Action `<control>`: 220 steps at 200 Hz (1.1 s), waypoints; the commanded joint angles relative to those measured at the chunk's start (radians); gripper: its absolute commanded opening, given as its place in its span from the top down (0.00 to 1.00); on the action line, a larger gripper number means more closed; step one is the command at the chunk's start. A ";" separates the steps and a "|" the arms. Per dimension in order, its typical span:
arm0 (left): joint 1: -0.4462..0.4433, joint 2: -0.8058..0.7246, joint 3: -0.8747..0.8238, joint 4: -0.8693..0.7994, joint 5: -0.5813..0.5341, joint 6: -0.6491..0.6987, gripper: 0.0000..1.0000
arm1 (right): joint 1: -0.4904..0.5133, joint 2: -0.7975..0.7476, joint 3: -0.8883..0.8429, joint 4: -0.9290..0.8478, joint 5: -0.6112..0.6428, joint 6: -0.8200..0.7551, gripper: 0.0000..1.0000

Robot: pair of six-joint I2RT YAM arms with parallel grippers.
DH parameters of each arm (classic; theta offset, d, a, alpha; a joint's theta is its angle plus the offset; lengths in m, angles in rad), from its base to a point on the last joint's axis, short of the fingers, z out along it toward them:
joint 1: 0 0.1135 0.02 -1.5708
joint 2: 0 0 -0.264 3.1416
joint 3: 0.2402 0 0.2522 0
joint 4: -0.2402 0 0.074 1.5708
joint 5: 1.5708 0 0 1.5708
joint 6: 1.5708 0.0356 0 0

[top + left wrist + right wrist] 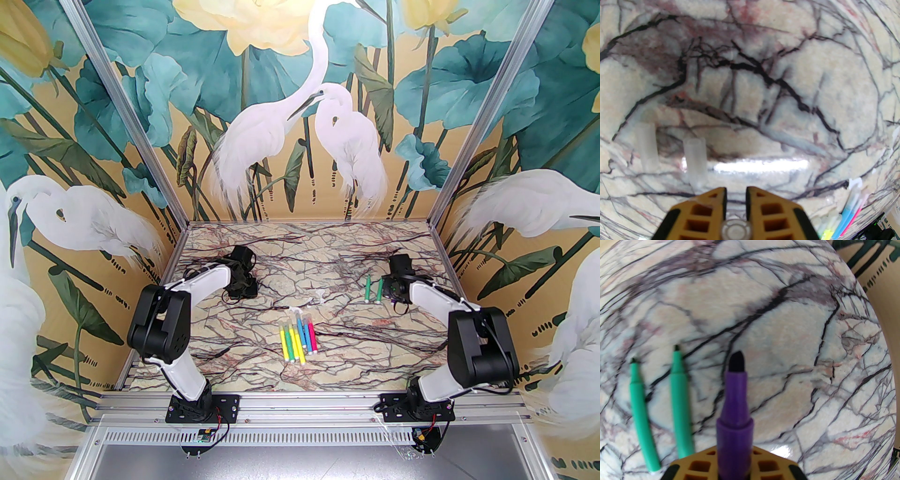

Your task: Open the pen caps

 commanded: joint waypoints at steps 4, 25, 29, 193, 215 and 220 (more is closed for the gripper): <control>0.004 0.033 0.038 -0.016 -0.017 0.011 1.00 | -0.023 0.060 0.065 -0.018 -0.078 0.015 0.84; 0.004 0.050 0.042 -0.023 -0.031 0.014 1.00 | -0.025 0.103 0.101 -0.043 -0.081 0.020 0.83; 0.004 0.054 0.044 -0.024 -0.033 0.014 1.00 | -0.025 0.109 0.104 -0.043 -0.084 0.022 0.83; 0.004 0.086 0.052 -0.032 -0.057 0.022 0.83 | -0.038 0.225 0.186 -0.096 -0.129 0.047 0.75; 0.004 0.086 0.052 -0.030 -0.054 0.021 0.82 | -0.038 0.213 0.172 -0.094 -0.129 0.047 0.74; 0.004 0.085 0.052 -0.030 -0.052 0.021 0.82 | -0.037 0.212 0.171 -0.094 -0.130 0.046 0.74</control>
